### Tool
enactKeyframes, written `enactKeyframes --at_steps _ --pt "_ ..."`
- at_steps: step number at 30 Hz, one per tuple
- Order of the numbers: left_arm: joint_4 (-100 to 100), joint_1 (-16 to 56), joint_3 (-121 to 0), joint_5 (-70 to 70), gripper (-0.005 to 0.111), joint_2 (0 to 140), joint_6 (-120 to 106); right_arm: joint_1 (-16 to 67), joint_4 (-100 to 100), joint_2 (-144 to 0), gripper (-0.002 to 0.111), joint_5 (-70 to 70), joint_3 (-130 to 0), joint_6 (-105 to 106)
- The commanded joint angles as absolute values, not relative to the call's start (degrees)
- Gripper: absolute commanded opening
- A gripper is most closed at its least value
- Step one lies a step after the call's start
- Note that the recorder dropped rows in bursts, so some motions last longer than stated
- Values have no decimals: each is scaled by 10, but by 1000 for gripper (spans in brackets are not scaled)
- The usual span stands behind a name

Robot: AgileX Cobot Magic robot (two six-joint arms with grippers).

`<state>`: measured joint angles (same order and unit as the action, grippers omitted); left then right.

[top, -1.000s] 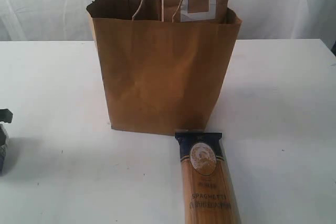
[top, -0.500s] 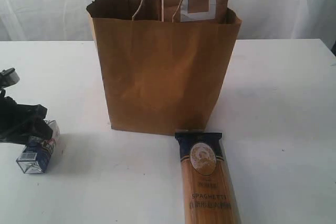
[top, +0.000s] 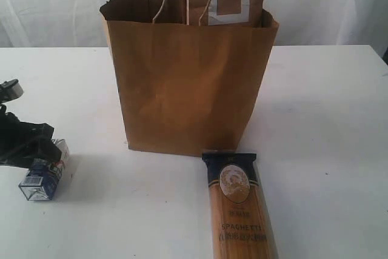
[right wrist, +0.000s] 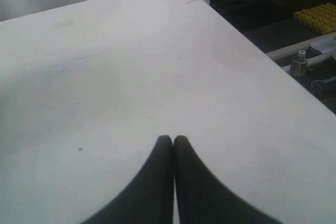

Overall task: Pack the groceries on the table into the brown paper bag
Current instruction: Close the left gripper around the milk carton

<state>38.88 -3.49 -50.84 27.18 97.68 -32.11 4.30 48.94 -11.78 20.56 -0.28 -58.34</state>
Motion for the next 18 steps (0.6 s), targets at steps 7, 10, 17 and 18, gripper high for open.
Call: enactKeyframes --at_steps 7,10,17,18 --pt "353 -33 -505 286 76 990 -334 40 496 -120 0 202 0 -576" --pt "353 -33 -505 285 75 1003 -334 40 496 -120 0 202 0 -576" --pt "357 -33 -520 303 43 1008 -330 40 496 -120 0 202 0 -576" --pt "357 -33 -527 315 29 1005 -330 40 496 -120 0 202 0 -576"
